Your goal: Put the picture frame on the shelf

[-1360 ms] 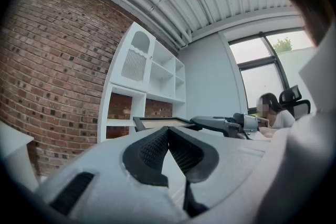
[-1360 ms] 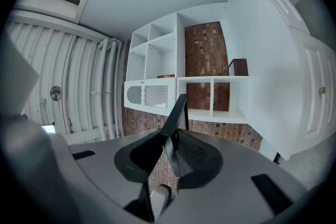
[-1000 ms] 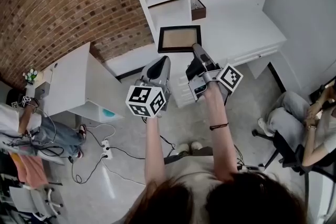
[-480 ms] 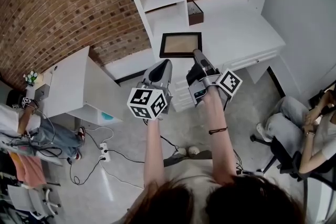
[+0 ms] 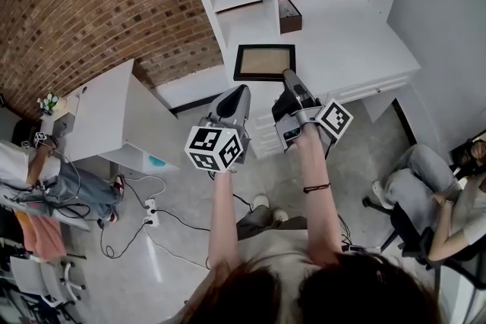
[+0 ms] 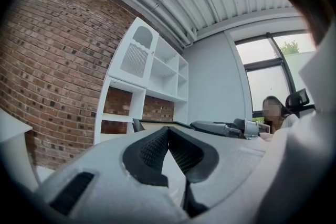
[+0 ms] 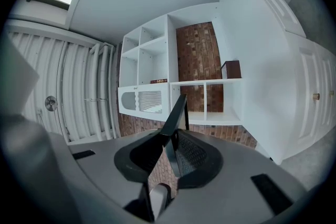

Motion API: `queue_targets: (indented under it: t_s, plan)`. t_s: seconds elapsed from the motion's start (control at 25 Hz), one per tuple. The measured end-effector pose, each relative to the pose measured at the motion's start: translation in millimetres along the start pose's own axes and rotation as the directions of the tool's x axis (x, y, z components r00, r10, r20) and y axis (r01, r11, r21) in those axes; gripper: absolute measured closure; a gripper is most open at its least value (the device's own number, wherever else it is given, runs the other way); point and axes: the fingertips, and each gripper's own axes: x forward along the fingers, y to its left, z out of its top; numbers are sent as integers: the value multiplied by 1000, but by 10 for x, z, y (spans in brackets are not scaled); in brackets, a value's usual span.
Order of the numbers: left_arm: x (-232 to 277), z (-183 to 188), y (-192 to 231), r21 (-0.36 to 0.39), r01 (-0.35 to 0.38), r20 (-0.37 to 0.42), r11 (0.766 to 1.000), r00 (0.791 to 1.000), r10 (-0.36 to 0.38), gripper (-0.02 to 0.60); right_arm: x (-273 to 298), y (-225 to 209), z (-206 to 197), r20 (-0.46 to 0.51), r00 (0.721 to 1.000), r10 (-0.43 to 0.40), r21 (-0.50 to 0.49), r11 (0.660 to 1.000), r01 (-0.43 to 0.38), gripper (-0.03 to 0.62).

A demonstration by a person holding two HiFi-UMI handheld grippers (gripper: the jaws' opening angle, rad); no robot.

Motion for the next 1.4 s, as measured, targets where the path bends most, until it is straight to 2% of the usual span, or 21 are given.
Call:
queue_targets:
  t_s: [0.28, 0.88, 1.4]
  plan:
    - [70, -28, 191, -3, 0, -11, 1000, 1000, 0, 571, 164, -121, 7, 13, 1000, -13, 7, 1000, 13, 520]
    - [543, -92, 1023, -20, 23, -21, 1000, 999, -24, 571, 935, -558, 71, 52, 998, -31, 10, 999, 30, 520]
    - [990, -120, 1439, -31, 96, -33, 995, 995, -97, 571, 1347, -739, 227, 127, 991, -32, -7, 999, 34, 519]
